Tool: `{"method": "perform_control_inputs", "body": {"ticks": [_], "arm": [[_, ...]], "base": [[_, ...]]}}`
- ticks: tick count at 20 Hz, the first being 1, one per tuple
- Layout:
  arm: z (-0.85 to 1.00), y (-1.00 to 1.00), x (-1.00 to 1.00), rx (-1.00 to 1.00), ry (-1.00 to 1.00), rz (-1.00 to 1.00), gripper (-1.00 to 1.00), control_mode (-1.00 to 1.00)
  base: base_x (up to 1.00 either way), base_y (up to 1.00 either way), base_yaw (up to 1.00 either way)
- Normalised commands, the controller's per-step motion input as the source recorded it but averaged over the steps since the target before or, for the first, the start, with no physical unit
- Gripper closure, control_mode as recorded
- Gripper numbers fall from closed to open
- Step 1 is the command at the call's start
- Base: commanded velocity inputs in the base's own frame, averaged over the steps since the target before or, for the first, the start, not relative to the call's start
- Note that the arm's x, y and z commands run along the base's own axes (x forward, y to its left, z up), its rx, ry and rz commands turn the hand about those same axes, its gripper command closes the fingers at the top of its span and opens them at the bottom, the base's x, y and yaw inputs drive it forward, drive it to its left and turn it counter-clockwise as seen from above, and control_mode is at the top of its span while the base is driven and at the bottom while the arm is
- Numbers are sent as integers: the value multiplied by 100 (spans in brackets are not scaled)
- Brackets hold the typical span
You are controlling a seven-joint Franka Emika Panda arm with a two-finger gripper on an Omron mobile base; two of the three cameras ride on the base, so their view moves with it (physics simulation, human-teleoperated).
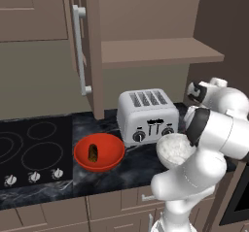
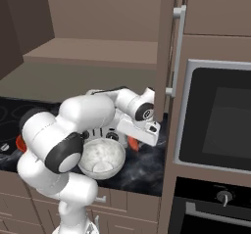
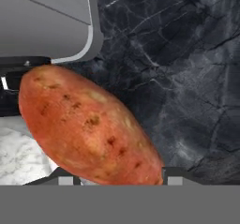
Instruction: Pick both bowls and place them on the counter. Then place the sweet potato in one bowl and place the sweet potato in the other bowl.
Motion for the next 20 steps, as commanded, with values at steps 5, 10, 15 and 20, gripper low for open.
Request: {"method": "perform_control_inputs", "body": {"ticks": [5, 10, 15, 20], "arm": [[33, 9, -25, 1, 0, 0, 100, -100], [23, 22, -32, 1, -3, 0, 100, -100], [18, 24, -37, 1, -4, 0, 100, -100], [21, 19, -41, 2, -4, 0, 100, -100]], "base": [[0, 0, 0], [0, 0, 0], [0, 0, 0], [0, 0, 0]]}}
